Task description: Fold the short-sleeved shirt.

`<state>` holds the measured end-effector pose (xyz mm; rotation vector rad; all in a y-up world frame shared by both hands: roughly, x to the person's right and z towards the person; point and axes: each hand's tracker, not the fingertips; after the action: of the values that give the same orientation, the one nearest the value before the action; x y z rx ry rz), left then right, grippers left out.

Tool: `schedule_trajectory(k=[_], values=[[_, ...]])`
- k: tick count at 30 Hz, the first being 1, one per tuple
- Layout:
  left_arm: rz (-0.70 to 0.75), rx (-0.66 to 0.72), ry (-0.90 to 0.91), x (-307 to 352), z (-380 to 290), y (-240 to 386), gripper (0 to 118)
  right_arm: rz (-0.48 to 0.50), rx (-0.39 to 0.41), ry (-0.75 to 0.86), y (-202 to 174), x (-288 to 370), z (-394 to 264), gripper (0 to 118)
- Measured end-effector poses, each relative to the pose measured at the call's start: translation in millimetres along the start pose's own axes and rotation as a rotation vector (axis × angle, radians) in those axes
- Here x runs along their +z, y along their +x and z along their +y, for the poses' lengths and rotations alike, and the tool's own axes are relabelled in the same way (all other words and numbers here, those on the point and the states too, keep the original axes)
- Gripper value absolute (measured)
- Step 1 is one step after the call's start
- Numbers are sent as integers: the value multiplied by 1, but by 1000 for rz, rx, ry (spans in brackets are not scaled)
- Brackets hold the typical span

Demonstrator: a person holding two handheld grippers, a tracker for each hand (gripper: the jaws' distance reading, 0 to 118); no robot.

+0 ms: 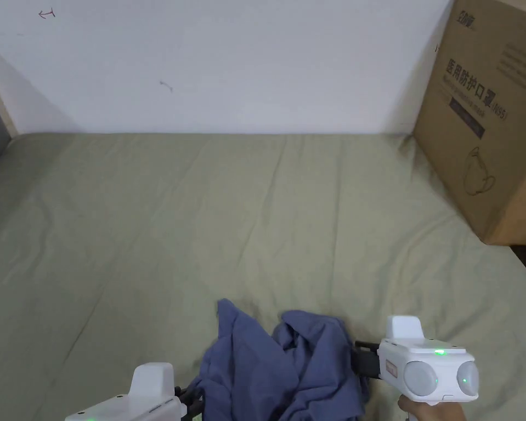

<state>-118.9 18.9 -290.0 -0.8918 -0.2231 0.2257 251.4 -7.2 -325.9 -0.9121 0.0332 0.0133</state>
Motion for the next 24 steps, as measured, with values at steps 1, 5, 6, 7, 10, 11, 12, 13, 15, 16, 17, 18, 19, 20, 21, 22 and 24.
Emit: schedule_trajectory(k=[1,5,6,7,10,11,12,13,15,16,17,18,19,20,21,22,24], values=[[-2,3,-3,-1,-1,-1,10,8,14,-4,-5,-3,-1,91],[-3,11,-13,2,-4,-3,10,48,13,-30,-17,-14,-6,64],[-3,15,-16,2,-5,-4,10,86,-1,-39,-10,-21,-10,54],[-5,19,-17,1,-6,-5,11,107,-12,-49,-10,-23,-12,43],[-7,30,-19,-2,-9,-7,11,113,-21,-56,-6,-31,-20,5],[-9,35,-19,-1,-9,-8,11,109,-25,-49,-6,-30,-21,5],[-11,41,-15,1,-9,-8,11,114,-35,-43,-4,-27,-20,5],[-15,46,-12,2,-9,-9,11,117,-43,-45,-2,-23,-19,5],[-25,58,1,5,-9,-9,11,99,-40,6,2,-7,-15,4],[-30,61,8,8,-8,-9,11,92,-26,43,3,2,-13,4],[-35,69,21,11,-7,-9,11,93,-16,67,6,13,-10,4],[-43,75,32,14,-5,-9,11,94,-11,93,9,27,-7,4],[-57,80,40,17,-3,-9,11,82,-13,125,13,39,-4,4],[-73,82,40,23,1,-4,11,73,-18,154,18,52,0,4],[-74,83,54,28,5,-3,11,60,-26,190,24,66,6,4],[-77,84,69,32,8,-3,11,43,-35,217,30,79,11,4],[-76,82,106,42,21,-3,11,35,-51,286,46,109,25,4]])
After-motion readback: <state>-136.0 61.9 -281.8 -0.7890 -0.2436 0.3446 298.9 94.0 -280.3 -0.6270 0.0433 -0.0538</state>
